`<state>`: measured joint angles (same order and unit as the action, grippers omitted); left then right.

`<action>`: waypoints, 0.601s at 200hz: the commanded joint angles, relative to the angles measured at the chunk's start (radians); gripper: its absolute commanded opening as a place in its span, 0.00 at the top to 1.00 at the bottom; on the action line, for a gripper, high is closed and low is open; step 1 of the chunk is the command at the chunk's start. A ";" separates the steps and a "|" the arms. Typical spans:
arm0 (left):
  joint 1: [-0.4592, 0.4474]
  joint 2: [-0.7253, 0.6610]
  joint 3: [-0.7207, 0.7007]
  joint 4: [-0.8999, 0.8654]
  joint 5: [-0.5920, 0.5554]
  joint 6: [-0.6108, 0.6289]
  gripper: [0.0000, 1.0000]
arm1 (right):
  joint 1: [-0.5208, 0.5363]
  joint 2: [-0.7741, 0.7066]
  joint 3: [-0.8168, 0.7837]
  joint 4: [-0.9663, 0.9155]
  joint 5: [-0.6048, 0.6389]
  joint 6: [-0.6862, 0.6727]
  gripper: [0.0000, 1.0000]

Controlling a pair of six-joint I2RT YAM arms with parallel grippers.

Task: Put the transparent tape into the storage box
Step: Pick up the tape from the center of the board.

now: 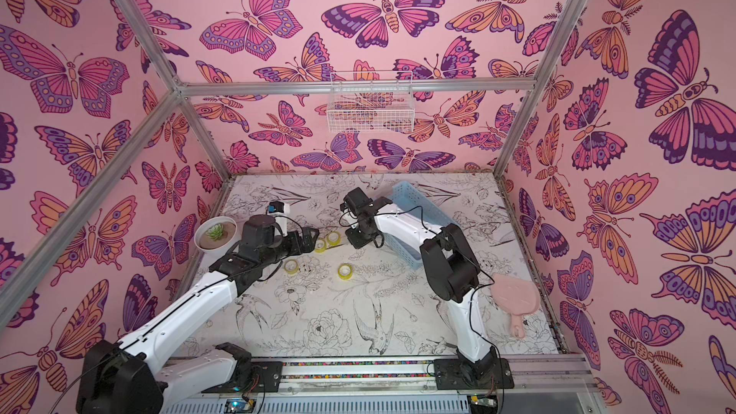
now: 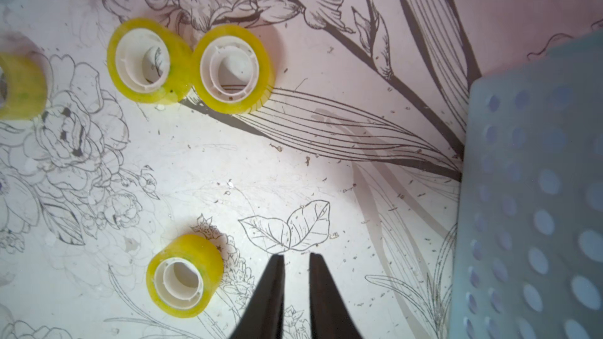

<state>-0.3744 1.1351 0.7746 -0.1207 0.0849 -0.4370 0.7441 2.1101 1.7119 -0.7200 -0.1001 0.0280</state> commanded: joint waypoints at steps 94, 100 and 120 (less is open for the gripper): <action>-0.004 -0.087 0.076 -0.068 -0.088 -0.021 0.00 | 0.116 -0.006 -0.008 -0.087 -0.077 -0.036 0.58; -0.005 -0.090 0.071 -0.067 -0.090 -0.025 0.00 | 0.119 -0.002 -0.013 -0.085 -0.074 -0.036 0.58; -0.004 -0.098 0.057 -0.067 -0.087 -0.029 0.00 | 0.125 0.006 -0.024 -0.076 -0.070 -0.033 0.57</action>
<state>-0.3744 1.0500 0.8371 -0.1616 0.0067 -0.4541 0.8627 2.1101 1.7073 -0.7784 -0.1661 0.0021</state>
